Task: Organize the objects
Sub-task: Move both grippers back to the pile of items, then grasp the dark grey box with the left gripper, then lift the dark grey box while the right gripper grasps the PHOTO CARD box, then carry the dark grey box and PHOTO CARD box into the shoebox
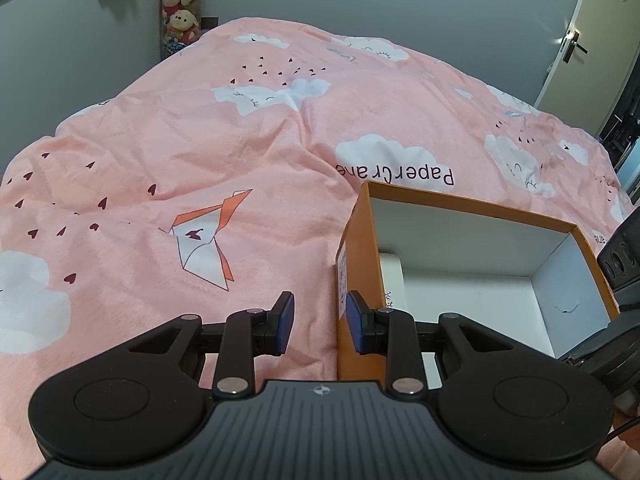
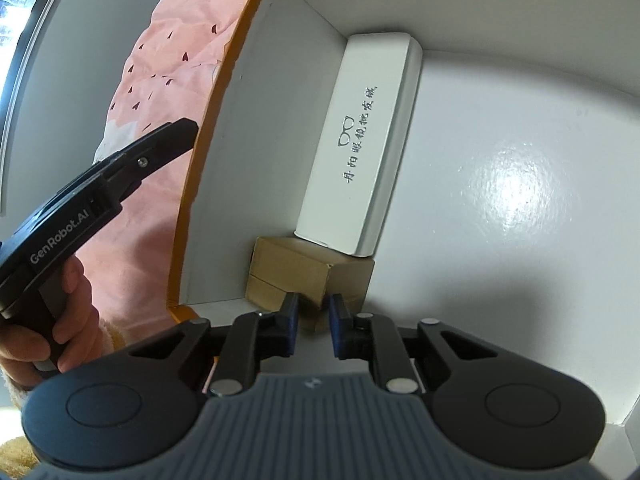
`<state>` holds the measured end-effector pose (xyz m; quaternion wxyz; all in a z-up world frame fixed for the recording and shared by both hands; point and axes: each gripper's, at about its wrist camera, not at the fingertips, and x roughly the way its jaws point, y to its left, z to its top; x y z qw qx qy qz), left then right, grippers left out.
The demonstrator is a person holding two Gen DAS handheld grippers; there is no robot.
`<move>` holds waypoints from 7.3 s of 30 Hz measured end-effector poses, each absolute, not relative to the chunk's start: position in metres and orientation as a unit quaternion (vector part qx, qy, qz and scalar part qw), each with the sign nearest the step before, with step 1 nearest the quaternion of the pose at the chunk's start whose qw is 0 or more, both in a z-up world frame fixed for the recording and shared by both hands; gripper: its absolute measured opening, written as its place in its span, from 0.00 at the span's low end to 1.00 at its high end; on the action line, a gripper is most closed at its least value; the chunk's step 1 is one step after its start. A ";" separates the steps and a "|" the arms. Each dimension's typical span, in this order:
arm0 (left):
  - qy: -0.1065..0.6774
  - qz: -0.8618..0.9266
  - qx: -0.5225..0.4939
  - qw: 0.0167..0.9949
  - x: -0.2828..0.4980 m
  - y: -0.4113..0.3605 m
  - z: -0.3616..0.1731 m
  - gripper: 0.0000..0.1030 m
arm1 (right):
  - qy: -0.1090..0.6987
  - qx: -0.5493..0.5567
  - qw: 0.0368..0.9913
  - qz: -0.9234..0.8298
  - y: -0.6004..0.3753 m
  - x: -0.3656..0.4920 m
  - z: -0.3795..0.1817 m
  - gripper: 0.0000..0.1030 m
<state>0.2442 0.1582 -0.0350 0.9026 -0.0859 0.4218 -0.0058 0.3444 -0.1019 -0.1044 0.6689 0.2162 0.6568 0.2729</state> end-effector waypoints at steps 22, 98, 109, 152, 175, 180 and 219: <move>0.381 -0.154 -0.060 0.910 0.125 0.085 0.018 0.33 | 0.397 0.169 0.888 0.161 -0.186 0.153 -0.009 0.66; 0.430 -0.222 -0.162 0.860 0.094 0.056 -0.050 0.37 | 0.461 0.099 0.874 0.118 -0.173 0.058 -0.070 0.40; 0.483 -0.198 -0.158 0.838 0.109 0.077 -0.057 0.48 | 0.478 0.081 0.859 0.166 -0.144 0.108 -0.084 0.34; 0.473 -0.185 -0.163 0.846 0.136 0.109 -0.045 0.39 | 0.501 0.014 0.861 0.089 -0.140 0.177 -0.108 0.86; 0.430 -0.148 -0.222 0.862 0.220 0.082 0.006 0.39 | 0.405 -0.020 0.900 0.159 -0.177 0.190 0.032 0.86; 0.496 -0.120 -0.219 0.832 0.262 0.060 -0.043 0.39 | 0.451 -0.059 0.876 0.158 -0.176 0.240 -0.007 0.85; 0.558 -0.202 0.003 0.805 0.312 0.038 -0.065 0.40 | 0.645 -0.253 0.630 0.351 -0.121 0.339 -0.100 0.86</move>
